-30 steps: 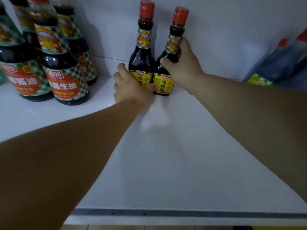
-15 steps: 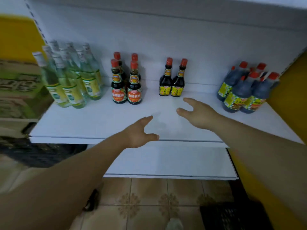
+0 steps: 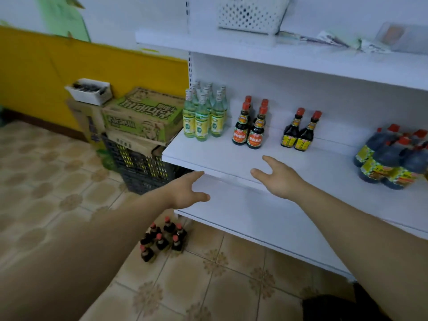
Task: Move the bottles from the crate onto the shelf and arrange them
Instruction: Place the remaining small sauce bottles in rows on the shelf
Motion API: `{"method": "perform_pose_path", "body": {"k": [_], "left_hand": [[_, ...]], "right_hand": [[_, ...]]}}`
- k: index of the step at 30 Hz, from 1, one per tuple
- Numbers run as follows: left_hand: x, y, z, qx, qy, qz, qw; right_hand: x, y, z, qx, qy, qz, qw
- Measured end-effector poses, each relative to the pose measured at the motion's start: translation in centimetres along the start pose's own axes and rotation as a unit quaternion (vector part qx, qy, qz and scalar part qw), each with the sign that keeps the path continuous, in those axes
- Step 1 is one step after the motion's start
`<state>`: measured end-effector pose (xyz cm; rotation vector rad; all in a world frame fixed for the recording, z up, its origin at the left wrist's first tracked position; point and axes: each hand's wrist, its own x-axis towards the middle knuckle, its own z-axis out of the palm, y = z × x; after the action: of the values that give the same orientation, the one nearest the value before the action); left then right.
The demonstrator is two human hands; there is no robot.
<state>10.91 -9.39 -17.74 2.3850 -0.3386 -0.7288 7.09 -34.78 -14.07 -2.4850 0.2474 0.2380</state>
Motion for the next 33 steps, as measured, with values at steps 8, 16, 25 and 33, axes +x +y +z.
{"method": "perform_pose_path", "body": {"k": [8, 16, 25, 33], "left_hand": [[-5.5, -11.3, -1.6, 0.012, 0.025, -0.05, 0.998], [-5.5, -29.6, -6.9, -0.02, -0.034, -0.115, 0.993], [-2.5, -45.0, -7.5, -0.009, -0.077, -0.192, 0.978], [6.5, -55.2, 4.0, -0.089, -0.086, -0.247, 0.961]], "right_hand": [[0.3, -8.6, 9.5, -0.004, -0.058, -0.034, 0.998], [5.4, -18.3, 25.0, 0.007, -0.12, 0.008, 0.993], [10.7, -21.7, 38.9, -0.007, -0.211, 0.052, 0.976], [20.6, -14.5, 54.6, -0.013, -0.295, 0.063, 0.953]]}}
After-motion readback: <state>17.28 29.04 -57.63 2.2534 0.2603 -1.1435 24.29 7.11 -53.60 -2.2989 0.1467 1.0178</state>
